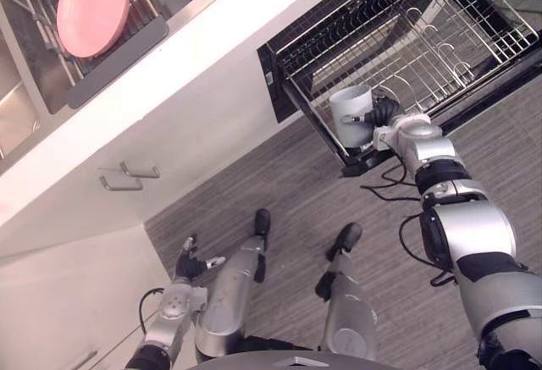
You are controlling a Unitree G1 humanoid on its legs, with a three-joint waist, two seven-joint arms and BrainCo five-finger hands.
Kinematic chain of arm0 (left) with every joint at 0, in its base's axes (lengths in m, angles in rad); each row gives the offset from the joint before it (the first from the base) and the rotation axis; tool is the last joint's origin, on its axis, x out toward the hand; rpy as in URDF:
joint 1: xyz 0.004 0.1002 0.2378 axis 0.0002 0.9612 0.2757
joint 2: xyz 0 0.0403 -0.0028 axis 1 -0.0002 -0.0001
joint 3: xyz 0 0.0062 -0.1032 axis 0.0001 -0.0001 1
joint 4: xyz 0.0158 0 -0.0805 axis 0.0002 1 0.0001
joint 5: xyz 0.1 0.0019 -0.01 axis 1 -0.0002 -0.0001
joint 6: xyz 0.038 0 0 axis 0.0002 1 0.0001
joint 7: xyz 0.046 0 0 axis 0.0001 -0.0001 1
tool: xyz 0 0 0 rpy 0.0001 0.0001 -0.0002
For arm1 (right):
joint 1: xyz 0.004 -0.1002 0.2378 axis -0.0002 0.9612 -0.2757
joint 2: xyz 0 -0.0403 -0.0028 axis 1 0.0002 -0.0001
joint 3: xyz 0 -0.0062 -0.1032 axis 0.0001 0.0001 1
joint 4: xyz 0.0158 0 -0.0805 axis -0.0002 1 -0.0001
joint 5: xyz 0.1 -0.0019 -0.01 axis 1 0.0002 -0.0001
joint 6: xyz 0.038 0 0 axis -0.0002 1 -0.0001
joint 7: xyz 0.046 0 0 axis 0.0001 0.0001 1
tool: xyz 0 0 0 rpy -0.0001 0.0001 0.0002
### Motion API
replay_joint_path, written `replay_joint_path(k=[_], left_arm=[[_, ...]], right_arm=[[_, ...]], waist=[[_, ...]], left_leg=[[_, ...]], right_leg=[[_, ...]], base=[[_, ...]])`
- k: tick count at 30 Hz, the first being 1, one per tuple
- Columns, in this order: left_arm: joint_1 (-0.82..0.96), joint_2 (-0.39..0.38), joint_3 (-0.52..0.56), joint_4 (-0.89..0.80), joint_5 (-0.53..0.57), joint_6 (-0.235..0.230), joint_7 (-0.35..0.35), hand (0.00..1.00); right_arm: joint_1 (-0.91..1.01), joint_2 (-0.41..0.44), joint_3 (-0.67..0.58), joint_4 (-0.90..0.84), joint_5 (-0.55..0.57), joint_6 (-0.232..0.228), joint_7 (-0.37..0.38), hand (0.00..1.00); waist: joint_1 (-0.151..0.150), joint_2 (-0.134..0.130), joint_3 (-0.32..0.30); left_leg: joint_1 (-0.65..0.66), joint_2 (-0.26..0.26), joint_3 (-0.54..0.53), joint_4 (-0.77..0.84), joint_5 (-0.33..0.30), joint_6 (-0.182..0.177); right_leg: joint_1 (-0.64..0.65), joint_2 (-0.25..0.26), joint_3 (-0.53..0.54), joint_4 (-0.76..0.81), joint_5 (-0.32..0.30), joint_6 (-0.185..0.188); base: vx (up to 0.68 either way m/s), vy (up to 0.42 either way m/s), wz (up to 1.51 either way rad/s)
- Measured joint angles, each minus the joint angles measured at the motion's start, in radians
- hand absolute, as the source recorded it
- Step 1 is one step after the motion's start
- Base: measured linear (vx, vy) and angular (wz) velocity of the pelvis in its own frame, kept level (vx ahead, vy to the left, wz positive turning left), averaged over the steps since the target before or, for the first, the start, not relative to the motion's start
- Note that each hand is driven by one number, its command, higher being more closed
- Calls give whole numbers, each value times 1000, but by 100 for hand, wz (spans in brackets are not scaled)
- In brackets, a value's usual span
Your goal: Walk over to the sink, pick up the cup, carry it to the dishwasher, place the cup inside the dishwasher, then close the dishwasher door
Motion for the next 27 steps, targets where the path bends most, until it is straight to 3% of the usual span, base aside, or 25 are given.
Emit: replay_joint_path(k=[7,8,15,17,22,27], left_arm=[[-13,-3,-43,7,-39,-9,1,0],[-14,-3,-48,7,-44,-9,1,0],[-17,-25,-88,15,-72,-9,-4,0],[-17,-27,-90,17,-76,-13,-4,0],[-18,-33,-86,22,-75,-19,3,0],[-18,-38,-69,22,-75,-14,5,0]], right_arm=[[-64,-13,59,36,-70,17,21,100],[-70,-13,72,36,-74,17,23,0],[-125,-44,139,34,-159,16,83,0],[-126,-52,161,33,-154,16,79,0],[-123,-53,146,32,-105,28,-4,0],[-85,-52,87,12,-66,63,-40,0]], waist=[[5,13,2],[6,14,2],[10,54,-2],[12,55,-2],[16,55,-2],[14,51,0]], left_leg=[[-4,-2,-4,-60,36,-14],[-3,-2,-4,-70,42,-16],[8,0,-43,-160,106,-38],[12,2,-55,-176,118,-43],[29,7,-54,-201,136,-34],[60,15,-51,-211,139,-35]], right_leg=[[-27,-10,-31,6,-9,-15],[-32,-13,-34,8,-9,-16],[-50,-12,-81,12,-3,-28],[-50,-8,-87,13,-3,-31],[-44,0,-87,10,0,-35],[-17,9,-86,3,3,-39]], base=[[5,-4,4],[0,0,0],[3,-41,6],[24,-69,11],[32,-67,0],[57,-79,-3]])
